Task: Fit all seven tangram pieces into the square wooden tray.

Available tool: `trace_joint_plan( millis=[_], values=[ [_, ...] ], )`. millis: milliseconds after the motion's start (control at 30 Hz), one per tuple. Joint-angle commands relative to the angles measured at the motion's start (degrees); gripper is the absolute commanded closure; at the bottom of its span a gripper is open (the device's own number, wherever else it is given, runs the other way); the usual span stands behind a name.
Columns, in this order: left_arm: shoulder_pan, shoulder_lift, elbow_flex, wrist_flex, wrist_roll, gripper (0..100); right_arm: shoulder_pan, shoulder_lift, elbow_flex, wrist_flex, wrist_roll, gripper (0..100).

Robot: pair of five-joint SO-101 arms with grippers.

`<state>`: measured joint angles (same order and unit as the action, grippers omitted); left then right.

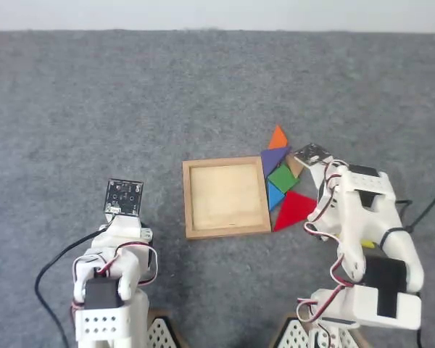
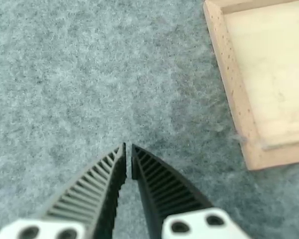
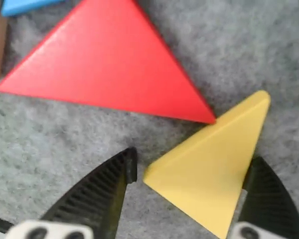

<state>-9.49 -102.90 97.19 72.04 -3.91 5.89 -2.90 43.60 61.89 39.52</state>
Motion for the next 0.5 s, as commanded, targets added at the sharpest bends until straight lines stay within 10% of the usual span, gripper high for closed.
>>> trace_joint_plan(
  millis=[0,467],
  values=[
    [0.18,-1.14,-0.66,0.18,-0.09,98,2.95,-2.24,-0.09,-0.92,-0.26,72.3],
    [0.18,-1.14,-0.66,0.18,-0.09,98,3.12,-2.42,-0.09,-0.31,-0.18,72.1]
  ],
)
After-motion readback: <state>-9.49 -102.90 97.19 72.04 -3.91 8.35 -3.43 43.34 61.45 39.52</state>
